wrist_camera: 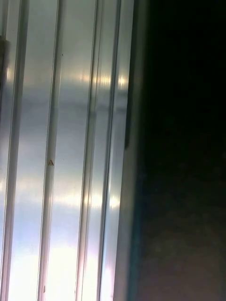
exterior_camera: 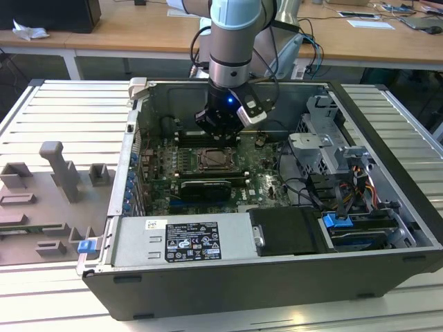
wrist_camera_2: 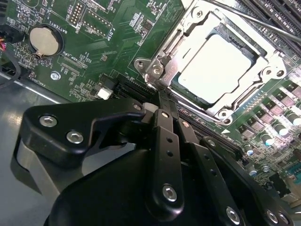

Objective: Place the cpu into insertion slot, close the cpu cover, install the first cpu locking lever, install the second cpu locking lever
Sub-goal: 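Install the first cpu locking lever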

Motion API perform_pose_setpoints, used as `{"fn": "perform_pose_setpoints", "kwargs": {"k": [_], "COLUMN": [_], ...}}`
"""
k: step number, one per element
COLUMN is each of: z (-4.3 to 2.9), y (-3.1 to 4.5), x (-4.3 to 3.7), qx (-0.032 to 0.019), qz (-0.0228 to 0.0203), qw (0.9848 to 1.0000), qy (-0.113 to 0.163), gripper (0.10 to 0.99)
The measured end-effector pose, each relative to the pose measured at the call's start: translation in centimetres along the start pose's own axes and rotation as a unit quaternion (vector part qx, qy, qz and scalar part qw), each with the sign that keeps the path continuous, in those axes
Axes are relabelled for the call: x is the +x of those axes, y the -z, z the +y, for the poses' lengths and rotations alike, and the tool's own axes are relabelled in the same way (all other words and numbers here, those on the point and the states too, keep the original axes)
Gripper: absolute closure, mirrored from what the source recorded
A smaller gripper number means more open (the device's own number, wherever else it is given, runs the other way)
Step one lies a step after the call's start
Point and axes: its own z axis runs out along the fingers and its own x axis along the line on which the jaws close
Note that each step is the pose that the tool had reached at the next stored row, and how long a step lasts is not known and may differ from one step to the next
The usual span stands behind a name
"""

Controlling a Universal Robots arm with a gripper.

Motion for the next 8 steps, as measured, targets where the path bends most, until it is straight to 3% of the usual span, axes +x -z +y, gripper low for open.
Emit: {"fn": "perform_pose_setpoints", "kwargs": {"k": [8], "z": [0.03], "y": [1.29], "x": [-0.01], "qx": [0.0001], "qz": [0.0], "qw": [1.0], "qy": [0.0], "gripper": [0.98]}}
